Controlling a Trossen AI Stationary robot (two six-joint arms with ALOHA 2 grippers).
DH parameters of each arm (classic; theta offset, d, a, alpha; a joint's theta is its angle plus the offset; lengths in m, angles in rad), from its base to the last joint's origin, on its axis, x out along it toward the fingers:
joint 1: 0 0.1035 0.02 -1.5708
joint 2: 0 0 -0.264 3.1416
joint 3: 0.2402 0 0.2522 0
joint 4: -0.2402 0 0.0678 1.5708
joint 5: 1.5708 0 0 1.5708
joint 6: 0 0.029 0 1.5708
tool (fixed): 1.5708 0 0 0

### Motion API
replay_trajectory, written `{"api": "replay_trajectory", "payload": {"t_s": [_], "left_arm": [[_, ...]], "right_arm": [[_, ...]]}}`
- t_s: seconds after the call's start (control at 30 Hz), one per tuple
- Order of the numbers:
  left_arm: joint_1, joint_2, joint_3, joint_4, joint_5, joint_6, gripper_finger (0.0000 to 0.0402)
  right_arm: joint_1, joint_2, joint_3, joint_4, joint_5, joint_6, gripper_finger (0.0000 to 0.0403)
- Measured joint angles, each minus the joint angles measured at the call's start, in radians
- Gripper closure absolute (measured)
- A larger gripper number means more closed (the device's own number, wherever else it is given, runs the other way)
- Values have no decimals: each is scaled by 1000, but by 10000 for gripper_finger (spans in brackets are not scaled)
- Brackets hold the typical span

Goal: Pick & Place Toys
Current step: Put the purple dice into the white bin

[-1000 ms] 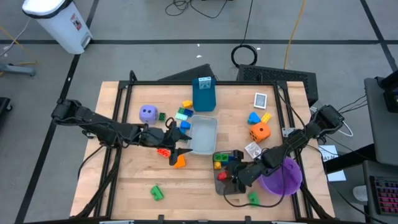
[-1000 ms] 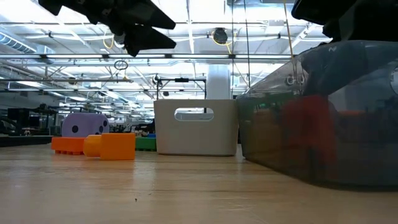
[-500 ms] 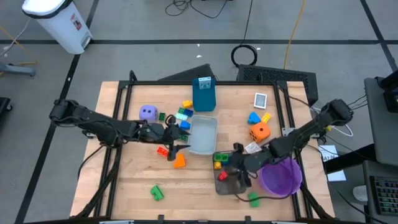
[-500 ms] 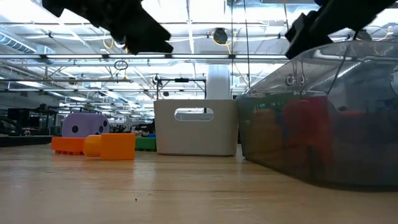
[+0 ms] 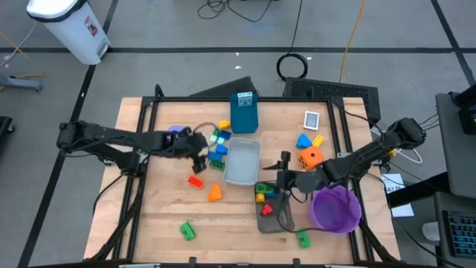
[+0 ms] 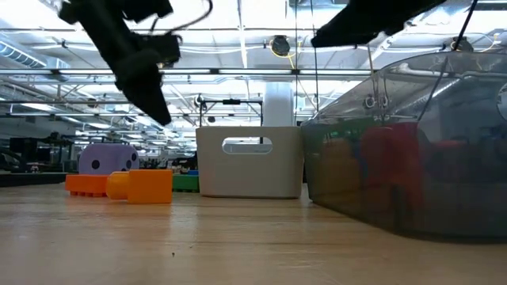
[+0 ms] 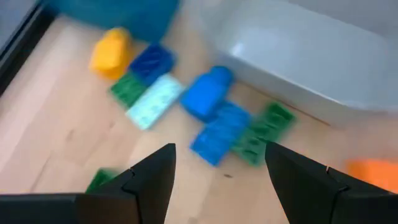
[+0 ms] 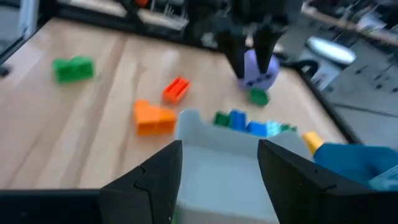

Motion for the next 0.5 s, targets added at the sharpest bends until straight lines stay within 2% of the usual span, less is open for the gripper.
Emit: {"api": "replay_trajectory", "payload": {"t_s": [0.23, 0.5], "left_arm": [[221, 1, 0, -58, 37, 31, 147], [386, 1, 0, -151, -24, -55, 147]], "right_arm": [[-103, 0, -145, 309, -2, -19, 203], [-154, 0, -215, 419, -4, -8, 201]]}}
